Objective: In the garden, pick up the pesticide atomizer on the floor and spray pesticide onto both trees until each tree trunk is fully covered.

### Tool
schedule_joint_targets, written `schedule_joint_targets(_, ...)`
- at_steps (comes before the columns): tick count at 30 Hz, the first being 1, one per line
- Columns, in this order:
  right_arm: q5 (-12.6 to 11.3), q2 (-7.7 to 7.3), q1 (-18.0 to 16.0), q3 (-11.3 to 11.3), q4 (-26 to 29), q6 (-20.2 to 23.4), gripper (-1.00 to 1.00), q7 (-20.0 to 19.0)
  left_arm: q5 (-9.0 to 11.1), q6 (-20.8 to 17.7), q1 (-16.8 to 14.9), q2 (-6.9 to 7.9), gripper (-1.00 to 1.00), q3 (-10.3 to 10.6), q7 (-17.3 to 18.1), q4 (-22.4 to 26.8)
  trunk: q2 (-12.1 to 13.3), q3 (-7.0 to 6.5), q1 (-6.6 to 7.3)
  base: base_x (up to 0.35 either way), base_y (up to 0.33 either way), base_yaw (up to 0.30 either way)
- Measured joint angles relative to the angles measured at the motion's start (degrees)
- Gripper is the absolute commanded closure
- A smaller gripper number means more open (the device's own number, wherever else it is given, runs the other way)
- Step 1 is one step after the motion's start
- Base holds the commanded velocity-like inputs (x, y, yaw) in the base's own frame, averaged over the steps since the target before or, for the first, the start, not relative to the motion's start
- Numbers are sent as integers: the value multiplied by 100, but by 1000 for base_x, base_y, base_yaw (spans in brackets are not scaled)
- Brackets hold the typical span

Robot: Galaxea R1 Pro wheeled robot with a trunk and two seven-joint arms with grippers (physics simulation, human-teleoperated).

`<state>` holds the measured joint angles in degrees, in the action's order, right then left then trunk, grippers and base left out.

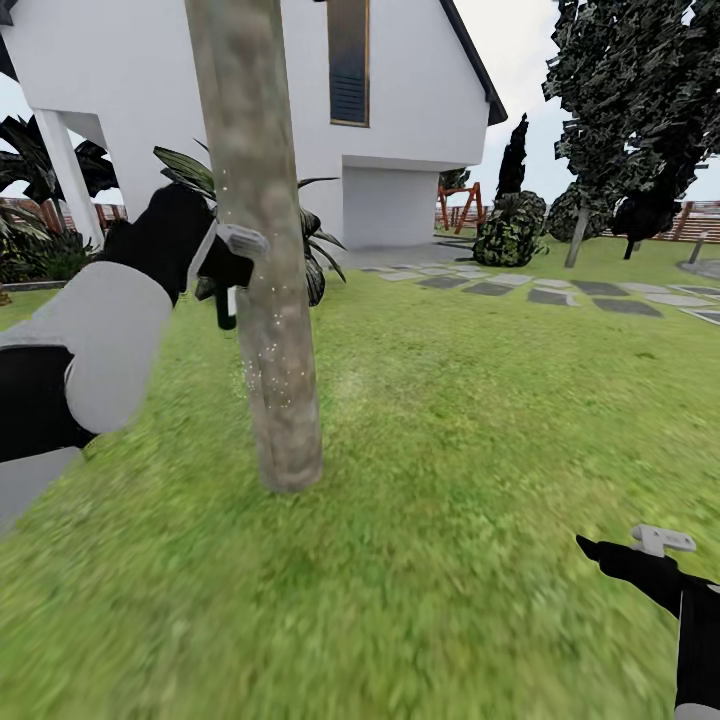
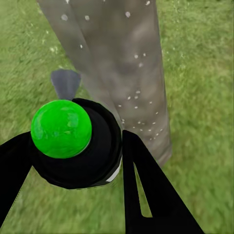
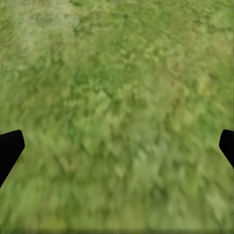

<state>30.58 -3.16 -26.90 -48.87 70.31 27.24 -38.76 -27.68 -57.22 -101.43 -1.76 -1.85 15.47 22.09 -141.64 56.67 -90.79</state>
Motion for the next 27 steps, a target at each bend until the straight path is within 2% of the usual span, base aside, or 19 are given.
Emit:
schedule_joint_targets(6, 0, 0, -4, 0, -2, -2, -100, 0, -2, 1, -495, 0, 100, 1, 0, -170, 0, -1, 0, 0, 0, 0)
schedule_joint_targets(11, 0, 0, -3, 0, -1, 0, -100, 0, -1, 0, -635, 1, 100, 0, 0, -178, 0, 0, 0, 0, 0, 0)
schedule_joint_targets(15, 0, 0, -3, 0, -5, -2, -100, 0, 9, -1, -656, 8, 100, -8, 0, -216, 1, 1, -1, 0, 0, 0)
schedule_joint_targets(18, 0, 0, -3, 0, -5, -1, -100, 0, 15, 0, -655, 9, 100, -13, 2, -567, 1, 1, -1, 0, 0, 0)
schedule_joint_targets(27, 0, 0, -1, 0, -4, -3, -100, 0, 28, 35, -634, 20, 100, -11, 17, -1063, 1, 1, -1, 0, 0, 0)
